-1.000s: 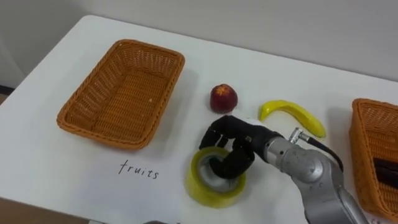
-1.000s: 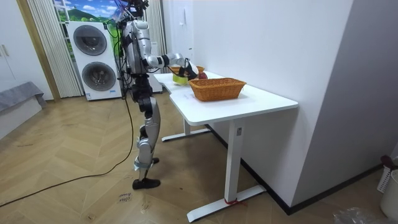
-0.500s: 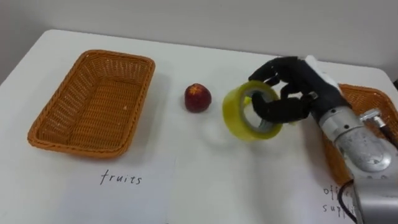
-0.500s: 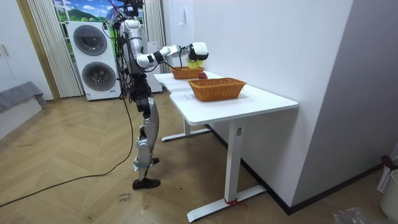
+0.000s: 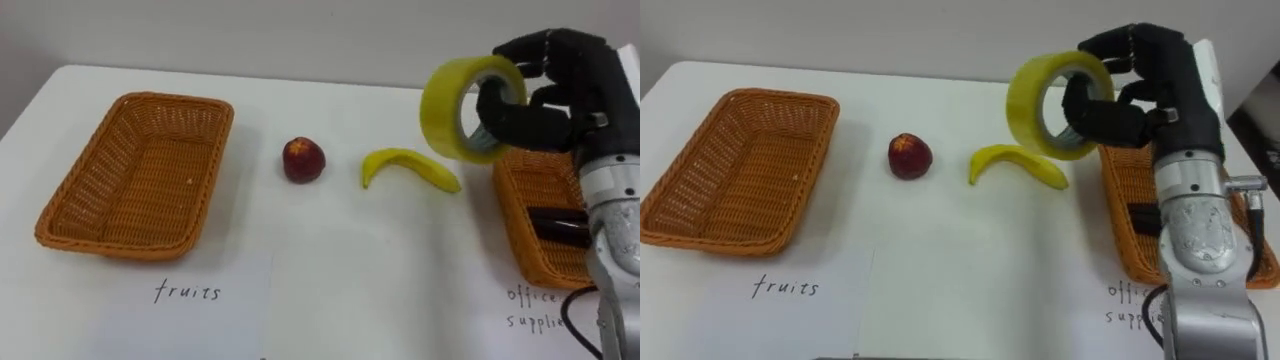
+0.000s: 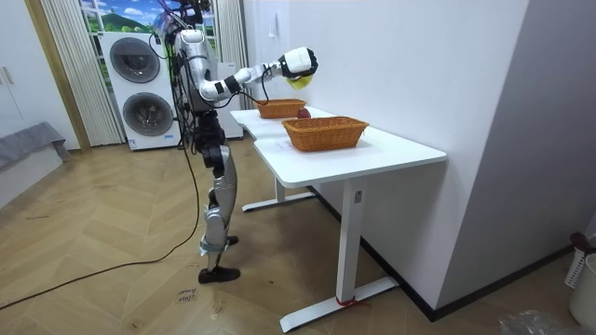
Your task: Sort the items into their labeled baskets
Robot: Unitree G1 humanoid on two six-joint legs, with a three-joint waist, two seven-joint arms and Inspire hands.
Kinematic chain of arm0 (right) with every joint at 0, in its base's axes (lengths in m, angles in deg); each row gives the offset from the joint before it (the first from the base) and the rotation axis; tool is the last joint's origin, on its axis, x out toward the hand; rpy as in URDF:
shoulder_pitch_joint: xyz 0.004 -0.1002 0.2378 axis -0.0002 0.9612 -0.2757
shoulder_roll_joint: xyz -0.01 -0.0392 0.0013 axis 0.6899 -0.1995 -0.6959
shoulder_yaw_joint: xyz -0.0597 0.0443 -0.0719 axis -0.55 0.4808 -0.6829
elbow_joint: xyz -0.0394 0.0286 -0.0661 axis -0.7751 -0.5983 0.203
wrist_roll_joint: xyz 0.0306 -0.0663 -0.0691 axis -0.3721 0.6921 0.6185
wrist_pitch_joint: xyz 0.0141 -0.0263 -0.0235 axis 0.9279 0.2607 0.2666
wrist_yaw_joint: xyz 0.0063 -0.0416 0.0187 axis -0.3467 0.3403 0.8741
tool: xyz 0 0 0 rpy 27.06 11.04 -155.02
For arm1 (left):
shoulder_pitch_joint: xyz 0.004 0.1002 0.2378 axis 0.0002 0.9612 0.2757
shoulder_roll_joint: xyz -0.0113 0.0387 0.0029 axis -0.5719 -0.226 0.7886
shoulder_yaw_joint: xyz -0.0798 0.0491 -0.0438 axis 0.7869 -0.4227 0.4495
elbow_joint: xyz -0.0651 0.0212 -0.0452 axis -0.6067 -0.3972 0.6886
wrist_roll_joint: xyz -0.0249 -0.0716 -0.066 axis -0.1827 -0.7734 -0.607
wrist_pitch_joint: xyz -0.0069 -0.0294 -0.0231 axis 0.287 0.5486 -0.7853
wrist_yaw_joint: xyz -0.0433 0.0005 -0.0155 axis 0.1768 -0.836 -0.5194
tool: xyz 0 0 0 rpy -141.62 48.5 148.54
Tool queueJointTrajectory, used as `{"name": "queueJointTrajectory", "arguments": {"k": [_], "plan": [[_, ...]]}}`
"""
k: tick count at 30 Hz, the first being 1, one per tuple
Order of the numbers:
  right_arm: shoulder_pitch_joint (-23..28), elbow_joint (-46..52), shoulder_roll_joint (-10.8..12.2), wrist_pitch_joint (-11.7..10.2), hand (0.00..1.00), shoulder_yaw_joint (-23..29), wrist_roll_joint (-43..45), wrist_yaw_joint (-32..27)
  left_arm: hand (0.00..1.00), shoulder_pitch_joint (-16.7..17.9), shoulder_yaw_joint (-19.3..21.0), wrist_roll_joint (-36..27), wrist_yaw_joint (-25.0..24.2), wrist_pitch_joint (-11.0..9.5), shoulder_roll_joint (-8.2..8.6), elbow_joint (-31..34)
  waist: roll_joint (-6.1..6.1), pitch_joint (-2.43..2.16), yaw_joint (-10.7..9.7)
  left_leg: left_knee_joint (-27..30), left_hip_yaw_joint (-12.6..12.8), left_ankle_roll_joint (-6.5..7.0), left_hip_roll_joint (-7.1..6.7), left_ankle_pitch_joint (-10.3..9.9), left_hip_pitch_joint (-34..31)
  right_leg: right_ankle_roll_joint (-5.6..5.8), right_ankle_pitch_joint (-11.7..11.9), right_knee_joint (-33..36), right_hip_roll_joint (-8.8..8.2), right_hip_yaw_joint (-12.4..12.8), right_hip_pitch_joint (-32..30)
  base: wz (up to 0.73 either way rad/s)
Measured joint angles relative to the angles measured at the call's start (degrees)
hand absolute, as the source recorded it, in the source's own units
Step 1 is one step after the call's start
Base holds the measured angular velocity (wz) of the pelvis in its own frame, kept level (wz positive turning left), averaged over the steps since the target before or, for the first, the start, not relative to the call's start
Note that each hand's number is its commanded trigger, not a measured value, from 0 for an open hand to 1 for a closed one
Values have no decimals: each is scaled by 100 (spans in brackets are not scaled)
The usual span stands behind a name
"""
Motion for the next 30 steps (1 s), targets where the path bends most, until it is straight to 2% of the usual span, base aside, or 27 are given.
{"name": "queueJointTrajectory", "arguments": {"k": [1,5,9,11,16,18,23,30], "plan": [[6,-149,-1,-66,100,0,-4,-112,0,17,-2,-3,11,2,-1,0,2,1,-27,1,4,-1,3,0,4,0,0,1,3,1,0,-3],[51,-627,-16,-73,100,59,-262,-404,0,48,2,2,19,5,-5,-29,12,7,-170,0,12,-1,6,-1,0,0,0,2,5,9,-24,0],[142,-704,-28,-73,100,313,-407,-563,0,105,79,211,2,50,-4,-27,18,8,-192,-27,58,-1,9,-1,-2,0,0,2,5,26,-49,-5],[144,-787,-29,-73,100,446,-487,-701,0,108,128,236,-15,138,-6,-7,11,3,-209,-30,81,-1,9,-1,14,0,0,2,3,29,-49,-3],[151,-1087,-29,-73,100,463,-517,-809,0,111,135,240,-67,163,-9,27,-15,-12,-250,-30,129,-1,14,-1,30,0,0,1,2,32,-50,-3],[201,-1200,-29,-73,100,466,-515,-860,0,129,195,238,-87,239,-5,161,-19,-14,-285,-30,126,-1,14,-1,35,0,0,-3,2,31,-51,0],[448,-1303,-29,100,100,506,-515,-931,0,202,250,235,-83,354,-13,467,-5,-12,-294,-73,130,-1,18,-1,33,1,-1,1,5,32,-55,0],[526,-1566,-29,158,100,634,-537,-1171,0,207,260,217,-62,359,-13,518,-14,-11,-299,-90,143,-1,16,-1,112,1,-1,8,7,56,10,0]]}}
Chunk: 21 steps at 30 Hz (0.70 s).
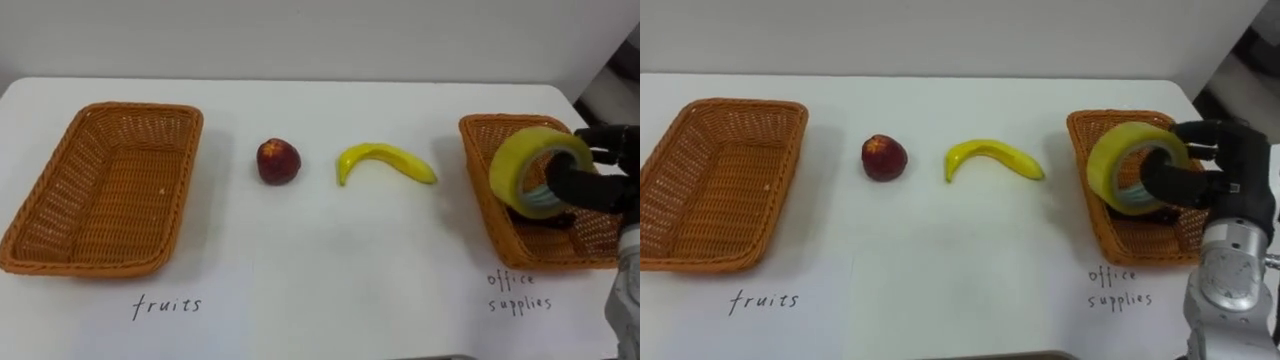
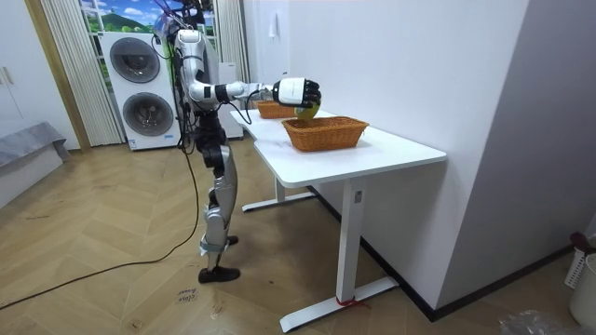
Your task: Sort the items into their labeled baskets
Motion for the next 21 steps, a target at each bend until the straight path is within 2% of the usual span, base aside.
{"name": "queueJointTrajectory", "arguments": {"k": [3,4,5,6,7,8,21], "plan": [[20,-108,0,1,83,0,2,-41,0,0,3,2,0,0,0,-13,3,2,-1,-2,12,0,0,0,-2,0,0,0,3,32,-10,-2],[26,-147,0,5,69,-1,4,-50,0,0,9,2,0,0,0,-17,4,3,-1,-4,11,0,0,0,-2,1,-1,-1,3,32,-11,0],[32,-153,0,5,62,0,3,-50,0,2,32,0,0,2,6,-19,6,4,-2,-6,14,0,0,0,-2,2,-1,0,4,41,-16,0],[32,-153,0,5,29,2,3,-55,0,4,38,0,0,3,6,-20,7,5,-1,-7,14,0,0,0,-2,2,-1,-1,4,42,-17,0],[33,-153,0,5,5,5,3,-71,0,6,56,0,0,4,6,-20,7,5,-2,-8,15,0,0,0,-2,2,-1,-1,5,43,-19,0],[33,-153,0,5,0,10,3,-95,0,6,74,0,0,4,6,-20,7,5,-2,-8,15,0,0,0,-2,2,-1,-1,5,44,-19,0],[30,-154,0,7,0,47,14,-178,0,14,93,-97,-1,5,9,-25,13,6,-3,-8,21,0,0,0,1,2,-1,0,5,45,-18,0]]}}
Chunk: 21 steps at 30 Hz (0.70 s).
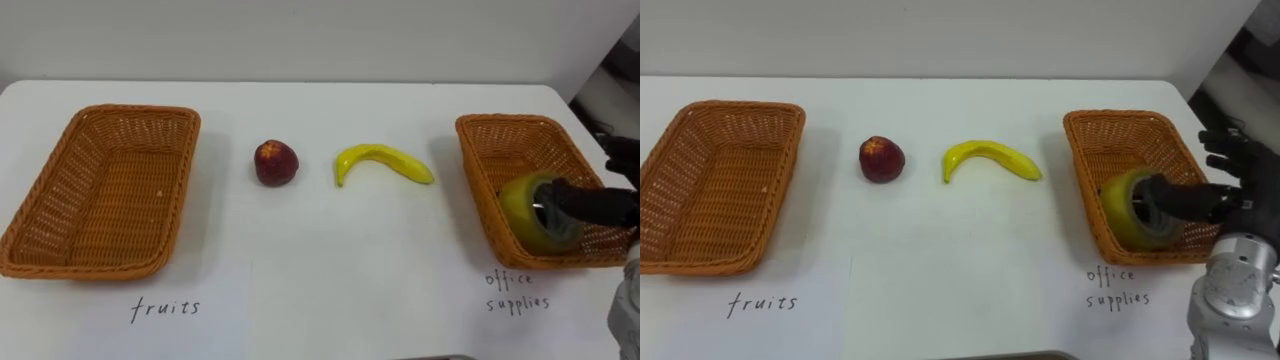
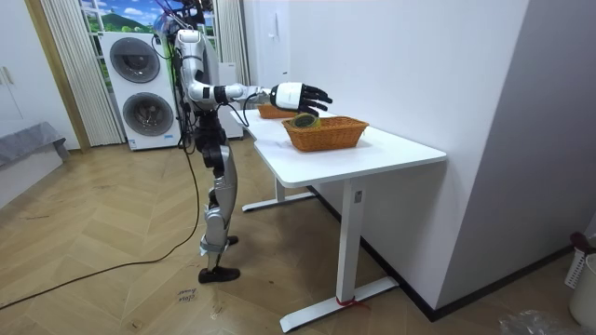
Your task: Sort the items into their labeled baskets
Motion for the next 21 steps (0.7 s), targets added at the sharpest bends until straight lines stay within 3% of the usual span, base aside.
{"name": "queueJointTrajectory", "arguments": {"k": [21], "plan": [[-10,55,0,2,0,-1,29,13,0,97,-2,3,0,159,0,27,25,-2,-9,-4,3,0,2,0,-3,1,0,2,-2,-18,-4,0]]}}
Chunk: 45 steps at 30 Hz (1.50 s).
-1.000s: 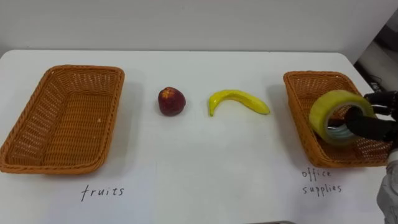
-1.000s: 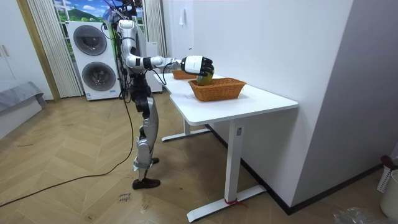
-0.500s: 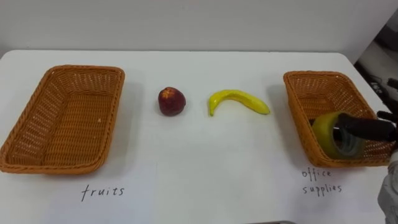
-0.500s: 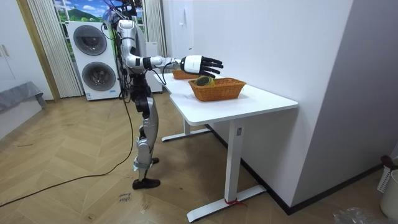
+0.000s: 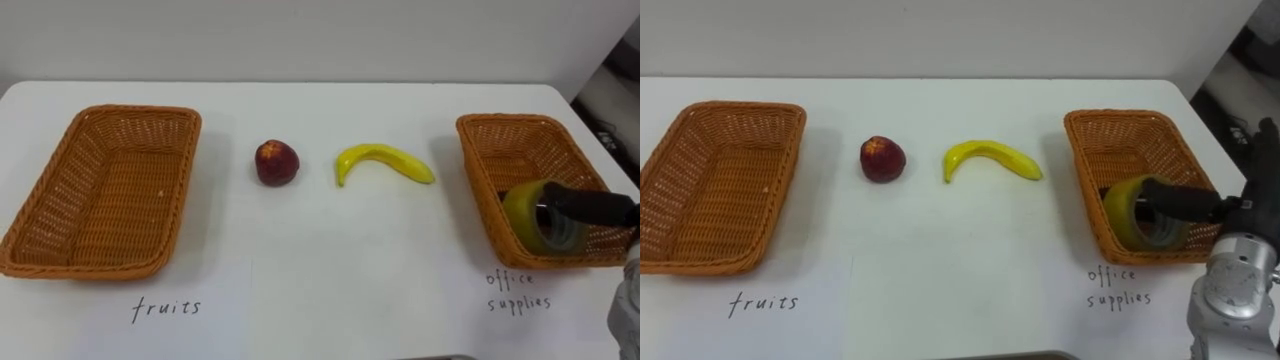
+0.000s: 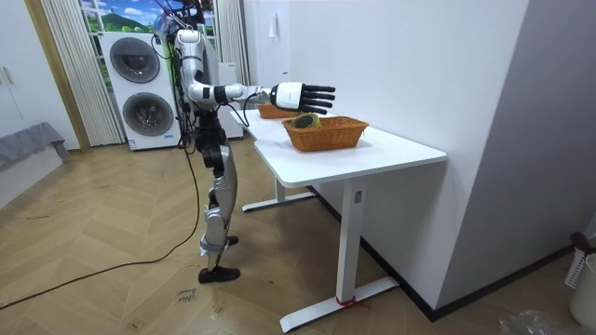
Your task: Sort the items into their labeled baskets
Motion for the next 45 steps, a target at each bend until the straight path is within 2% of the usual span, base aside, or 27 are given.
{"name": "queueJointTrajectory", "arguments": {"k": [9,14,18,23,28,34,41,45], "plan": [[-35,118,0,0,0,0,1,0,0,-6,0,0,3,-8,-1,110,-21,-5,-4,2,5,0,0,0,1,0,0,2,0,2,-4,0],[-35,642,-18,1,0,0,148,-2,0,-2,-2,5,4,-13,-7,132,-22,-2,-26,-1,43,0,9,0,-17,0,0,11,3,16,-48,-4],[-50,1004,-209,-5,0,-2,296,-3,0,-22,-5,3,4,-48,-9,25,-22,-1,-14,-3,63,-1,18,-1,7,0,0,10,11,21,-31,-1],[-216,1356,-480,-6,0,-1,302,-18,0,-13,-14,-9,17,-55,-9,-73,21,24,-30,1,77,-3,24,-2,-4,0,0,9,13,30,-44,0],[-469,1544,-621,-6,0,-15,310,-18,0,-25,-16,0,39,-68,-9,-71,27,20,9,5,77,-5,33,-2,-7,0,0,12,21,26,-38,0],[-645,1558,-627,-5,0,-88,326,5,0,-36,-17,4,58,-69,-9,-72,-1,15,125,18,82,-5,31,-2,2,-1,0,12,20,32,-31,0],[-662,1434,-627,0,0,-464,331,499,0,-36,-42,52,22,-58,-24,-25,-70,22,273,20,77,-6,32,-2,6,0,0,12,20,26,-24,0],[-662,1218,-627,61,0,-644,376,838,0,-33,-72,55,-25,-59,-51,-32,-149,39,329,21,-14,-6,24,-2,-18,0,0,12,15,-97,5,12]]}}
